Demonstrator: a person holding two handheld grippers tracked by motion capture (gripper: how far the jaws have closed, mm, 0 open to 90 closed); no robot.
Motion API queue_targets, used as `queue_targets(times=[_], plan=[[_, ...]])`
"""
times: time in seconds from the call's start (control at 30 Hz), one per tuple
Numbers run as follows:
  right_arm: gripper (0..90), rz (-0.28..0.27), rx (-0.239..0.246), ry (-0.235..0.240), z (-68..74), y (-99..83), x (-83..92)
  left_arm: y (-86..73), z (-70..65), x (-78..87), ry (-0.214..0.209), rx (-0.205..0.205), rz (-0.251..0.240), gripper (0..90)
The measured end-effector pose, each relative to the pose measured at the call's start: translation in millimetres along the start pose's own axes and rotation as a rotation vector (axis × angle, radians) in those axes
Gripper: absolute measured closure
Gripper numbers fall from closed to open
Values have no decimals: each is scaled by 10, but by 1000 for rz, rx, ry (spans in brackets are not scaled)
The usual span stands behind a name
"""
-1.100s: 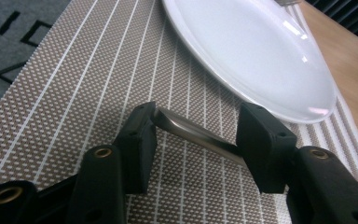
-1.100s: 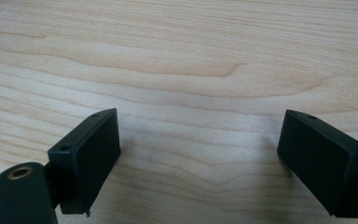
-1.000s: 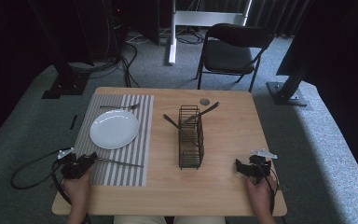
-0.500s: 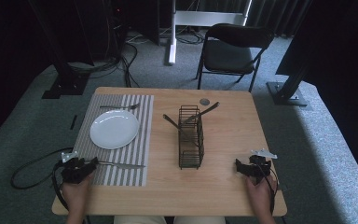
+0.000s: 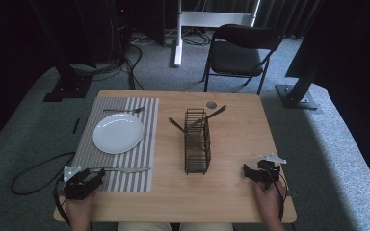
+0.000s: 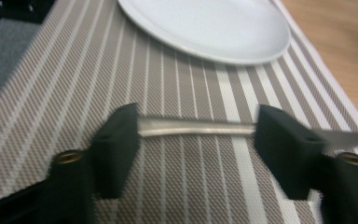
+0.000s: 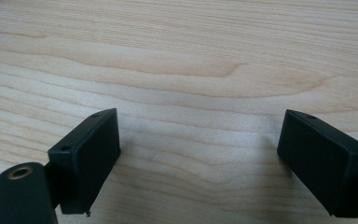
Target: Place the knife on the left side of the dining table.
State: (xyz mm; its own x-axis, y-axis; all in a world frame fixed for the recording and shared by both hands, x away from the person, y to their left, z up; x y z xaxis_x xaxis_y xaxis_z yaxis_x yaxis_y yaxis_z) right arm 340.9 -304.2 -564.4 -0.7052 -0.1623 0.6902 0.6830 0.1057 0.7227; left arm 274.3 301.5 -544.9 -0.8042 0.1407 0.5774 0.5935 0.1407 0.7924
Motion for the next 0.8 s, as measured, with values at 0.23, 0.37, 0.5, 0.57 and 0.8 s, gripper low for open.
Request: queue_targets(times=[0.23, 0.37, 0.5, 0.57, 0.8], plan=[[120, 0, 0, 0, 0, 0, 0, -41, -60, -27, 54, -59, -35, 98], [120, 0, 0, 0, 0, 0, 0, -76, -25, -37, 35, -79, -19, 0], [120, 0, 0, 0, 0, 0, 0, -75, -38, -26, 24, -138, -28, 0], [120, 0, 0, 0, 0, 0, 0, -79, -44, -50, 23, -152, -8, 0], [120, 0, 0, 0, 0, 0, 0, -80, -28, -46, 24, -147, -2, 0]])
Point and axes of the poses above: each handheld gripper's, and its own axes: x roughly backward along the jaws, y roughly out of its top, z roughly to its left, the point moved 2 cm from there along -x, roughly forward along the jaws, and after that the axes turned 2 degrees about y, right-handed, at the moved point
